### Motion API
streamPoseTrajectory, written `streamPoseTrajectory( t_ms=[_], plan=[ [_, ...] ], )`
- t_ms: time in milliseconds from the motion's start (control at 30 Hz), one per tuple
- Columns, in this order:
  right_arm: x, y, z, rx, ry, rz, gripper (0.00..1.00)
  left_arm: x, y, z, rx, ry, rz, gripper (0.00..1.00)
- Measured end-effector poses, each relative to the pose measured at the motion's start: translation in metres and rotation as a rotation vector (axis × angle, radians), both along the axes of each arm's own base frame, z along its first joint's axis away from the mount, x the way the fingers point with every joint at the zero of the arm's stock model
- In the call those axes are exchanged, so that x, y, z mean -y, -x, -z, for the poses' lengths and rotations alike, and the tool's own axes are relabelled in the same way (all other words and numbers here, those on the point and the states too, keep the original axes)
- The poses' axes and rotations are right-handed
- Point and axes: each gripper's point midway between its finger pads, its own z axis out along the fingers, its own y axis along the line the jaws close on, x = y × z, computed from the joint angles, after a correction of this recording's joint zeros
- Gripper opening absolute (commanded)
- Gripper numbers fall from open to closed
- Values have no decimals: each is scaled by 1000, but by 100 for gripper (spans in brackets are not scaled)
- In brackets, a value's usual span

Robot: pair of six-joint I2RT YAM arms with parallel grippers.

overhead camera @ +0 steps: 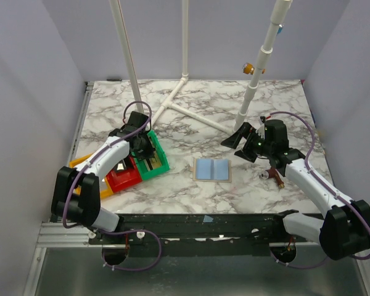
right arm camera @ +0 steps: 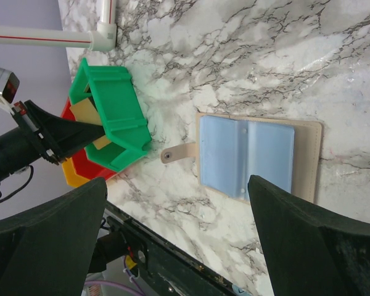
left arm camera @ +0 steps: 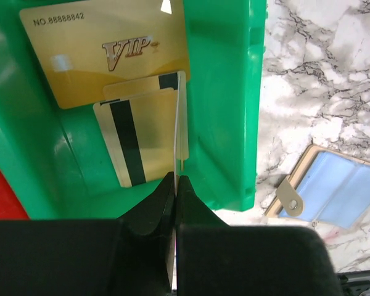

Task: Take the credit cards out of the card holder
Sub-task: Place the credit card in the storage box.

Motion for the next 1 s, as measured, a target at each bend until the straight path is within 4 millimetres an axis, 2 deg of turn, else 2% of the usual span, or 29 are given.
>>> streamPoseTrajectory(
  t_ms=[200,467,767,833,867,900,1000],
  plan=[
    [0,0,0,1,0,0,100,5,-15,5,20,5,2,0],
    [0,0,0,0,0,0,100,6,-21,15,13,1,10,0],
    [0,0,0,1,0,0,100,6,-26,14,32,0,19,24],
    [0,1,-1,4,-1,0,100,6,-26,14,32,0,21,32],
    [0,1,-2,6,-2,0,100,6,-26,14,33,-1,22,43],
    [0,1,-2,8,-2,0,100,6,-26,14,33,-1,22,49],
    [0,1,-3,11,-3,0,100,5,-23,13,29,-8,26,59]
  ],
)
